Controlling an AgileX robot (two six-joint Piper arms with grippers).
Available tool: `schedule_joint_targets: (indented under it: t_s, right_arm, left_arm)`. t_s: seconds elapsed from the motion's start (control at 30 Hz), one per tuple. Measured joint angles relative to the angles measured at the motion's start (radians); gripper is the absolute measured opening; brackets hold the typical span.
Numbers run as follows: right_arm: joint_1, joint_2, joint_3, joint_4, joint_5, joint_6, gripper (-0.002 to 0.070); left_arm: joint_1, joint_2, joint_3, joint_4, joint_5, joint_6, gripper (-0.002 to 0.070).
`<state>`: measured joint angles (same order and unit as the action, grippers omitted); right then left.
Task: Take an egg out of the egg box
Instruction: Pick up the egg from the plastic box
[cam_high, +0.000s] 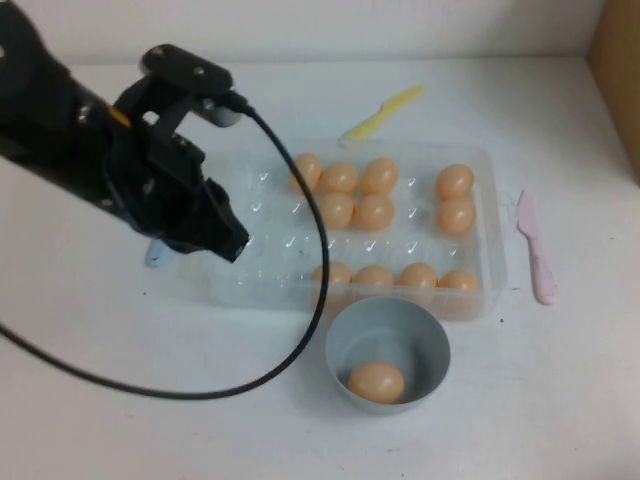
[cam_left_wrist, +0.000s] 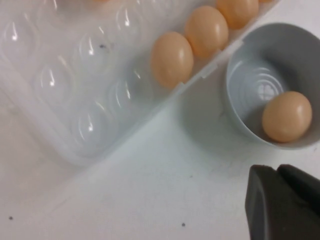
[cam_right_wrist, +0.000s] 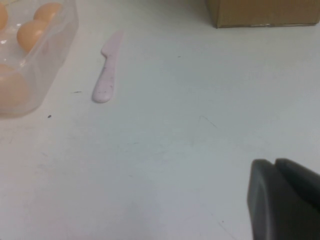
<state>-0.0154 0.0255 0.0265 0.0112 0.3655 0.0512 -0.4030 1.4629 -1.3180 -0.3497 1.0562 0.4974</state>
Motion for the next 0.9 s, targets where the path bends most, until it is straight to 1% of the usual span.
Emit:
schedule_joint_targets:
  t_s: [0.2,0.53,0.63,0.7,0.77,0.87,0.9]
  right_arm:
    - [0.000,0.000,0.000,0.000,0.000,0.000,-0.0017]
    - [0.000,0.000,0.000,0.000,0.000,0.000,-0.0017]
    - [0.000,0.000,0.000,0.000,0.000,0.000,-0.0017]
    - [0.000,0.000,0.000,0.000,0.000,0.000,-0.0017]
    - [0.000,0.000,0.000,0.000,0.000,0.000,-0.0017]
    - [0.000,0.000,0.000,0.000,0.000,0.000,-0.0017]
    - [0.000,0.000,0.000,0.000,0.000,0.000,-0.0017]
  left_arm:
    - [-0.051,0.188,-0.203,0.106,-0.002,-0.077,-0.0004]
    - [-0.065,0.511,-0.568,0.204,-0.010,-0.166,-0.0004]
    - [-0.065,0.593,-0.637,0.235,-0.014,-0.176,0.0021]
    - [-0.065,0.643,-0.672,0.243,-0.029,-0.179,0.0079]
    - [-0.065,0.679,-0.688,0.244,-0.057,-0.179,0.0165]
    - [-0.065,0.719,-0.692,0.246,-0.130,-0.184,0.0346]
    - [-0.065,0.728,-0.692,0.246,-0.155,-0.186,0.0389]
